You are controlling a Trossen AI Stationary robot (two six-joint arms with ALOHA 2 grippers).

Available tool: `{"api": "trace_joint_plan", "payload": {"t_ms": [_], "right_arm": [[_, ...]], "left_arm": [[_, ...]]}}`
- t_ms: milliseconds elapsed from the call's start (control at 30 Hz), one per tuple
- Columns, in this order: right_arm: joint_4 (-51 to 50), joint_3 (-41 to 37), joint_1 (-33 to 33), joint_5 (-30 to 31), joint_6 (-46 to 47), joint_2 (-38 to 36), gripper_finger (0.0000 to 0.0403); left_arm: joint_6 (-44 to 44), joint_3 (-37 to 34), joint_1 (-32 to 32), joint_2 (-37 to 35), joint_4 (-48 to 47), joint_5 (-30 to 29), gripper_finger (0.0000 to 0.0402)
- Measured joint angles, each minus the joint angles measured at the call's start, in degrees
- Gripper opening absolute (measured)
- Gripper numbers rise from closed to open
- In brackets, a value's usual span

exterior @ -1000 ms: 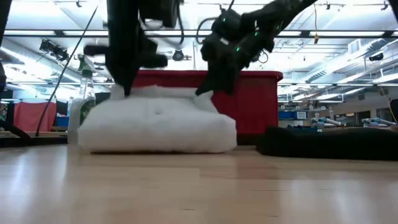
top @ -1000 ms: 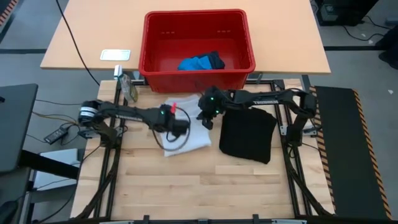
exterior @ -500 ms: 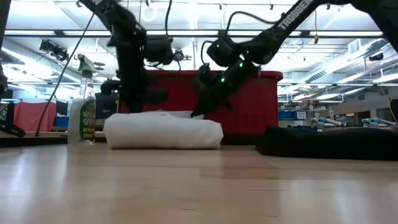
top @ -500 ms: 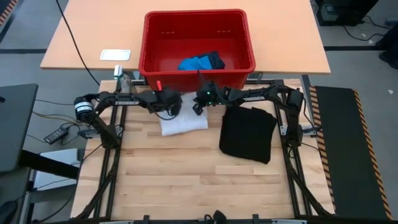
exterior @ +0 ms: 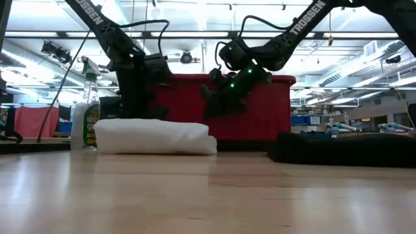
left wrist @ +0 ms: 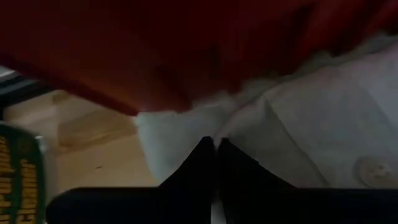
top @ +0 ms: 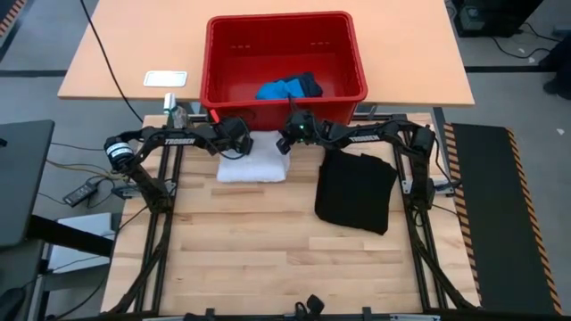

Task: Fold laundry
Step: Fold the white polo shirt on the table

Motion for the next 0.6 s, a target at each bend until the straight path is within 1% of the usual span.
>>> {"api": "trace_joint_plan", "payload": {"t_ms": [67, 100, 133, 167, 233, 333, 400, 433, 500, 600], "right_arm": [[0.9, 0.0, 0.1, -5.9, 1.4, 0.0, 0.0127], [1.5, 0.0, 0.2, -9.5, 2.1, 0.0, 0.0129], [3.4, 0.0, 0.4, -14.8, 2.1, 0.2, 0.013], [4.6, 0.1, 0.8, -18.0, 2.5, 0.3, 0.0129], [5.1, 0.1, 2.1, -21.1, 2.5, 1.2, 0.0126], [5.5, -0.1, 3.7, -22.0, 1.2, 3.6, 0.0119], [7.4, -0.1, 4.6, -22.0, 1.1, 5.5, 0.0115], [8.1, -0.1, 5.1, -21.0, 0.6, 6.2, 0.0114], [7.7, -0.1, 6.3, -17.5, -0.1, 6.4, 0.0112], [7.7, 0.0, 7.1, -17.0, -0.1, 6.3, 0.0109]], "left_arm": [[1.2, 0.1, 0.0, 0.0, 0.6, 1.6, 0.0018], [1.4, 0.2, 0.0, 0.0, 0.6, 2.5, 0.0018], [1.5, 0.2, -0.2, 0.0, 0.4, 3.6, 0.0018], [1.6, 0.3, -0.3, 0.0, 0.2, 4.4, 0.0018], [1.6, 0.8, -0.7, -0.1, -0.1, 5.4, 0.0018], [3.5, 1.7, -1.4, -0.7, -1.2, 5.4, 0.0018], [4.0, 1.9, -1.4, -1.8, -1.3, 5.4, 0.002], [4.0, 2.1, -1.4, -2.5, -1.2, 5.4, 0.0022], [4.0, 2.6, -1.4, -4.1, -2.6, 5.3, 0.0033], [3.7, 3.5, -1.7, -7.3, -6.2, 5.3, 0.0061]]}}
